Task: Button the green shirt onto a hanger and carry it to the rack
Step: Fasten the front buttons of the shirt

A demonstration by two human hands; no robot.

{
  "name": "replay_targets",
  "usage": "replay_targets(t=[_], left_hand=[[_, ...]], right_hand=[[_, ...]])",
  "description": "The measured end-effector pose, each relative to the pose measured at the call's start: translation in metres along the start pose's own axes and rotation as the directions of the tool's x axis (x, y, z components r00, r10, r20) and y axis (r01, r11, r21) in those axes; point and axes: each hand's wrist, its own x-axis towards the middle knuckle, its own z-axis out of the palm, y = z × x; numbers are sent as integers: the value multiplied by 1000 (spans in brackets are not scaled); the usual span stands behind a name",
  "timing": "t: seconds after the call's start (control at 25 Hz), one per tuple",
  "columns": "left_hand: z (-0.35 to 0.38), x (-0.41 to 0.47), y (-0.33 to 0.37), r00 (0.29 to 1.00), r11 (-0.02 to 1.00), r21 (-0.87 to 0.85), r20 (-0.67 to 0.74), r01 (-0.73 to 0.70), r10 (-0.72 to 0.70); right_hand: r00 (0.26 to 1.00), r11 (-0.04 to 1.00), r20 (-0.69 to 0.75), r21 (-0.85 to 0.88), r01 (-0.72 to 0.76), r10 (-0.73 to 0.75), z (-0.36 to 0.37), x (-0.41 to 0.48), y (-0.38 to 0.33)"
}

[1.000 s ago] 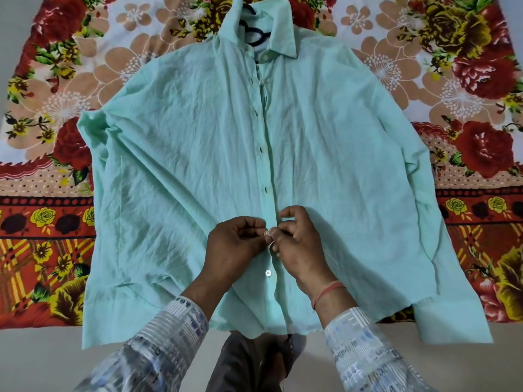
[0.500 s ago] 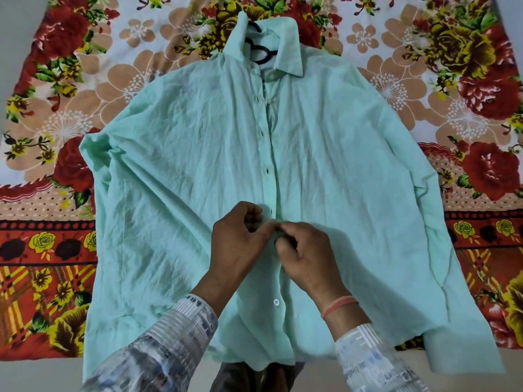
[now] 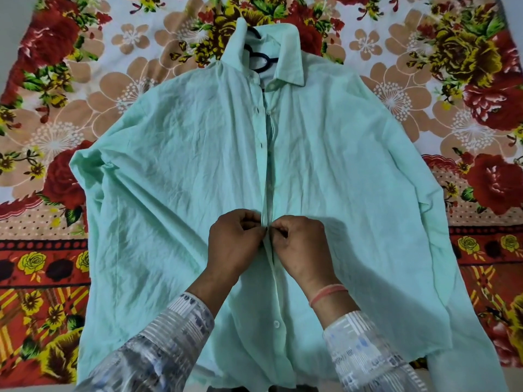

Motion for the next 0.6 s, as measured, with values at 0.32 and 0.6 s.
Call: replay_targets(t=[0.32, 0.6], left_hand=[[2, 4, -8, 998, 987, -152, 44, 51, -45], [2, 3, -3, 996, 967, -238, 33, 90, -84]], right_hand=[[939, 846, 206, 413, -338, 274, -11, 10, 4], [908, 818, 318, 420, -394, 274, -22, 20, -2]])
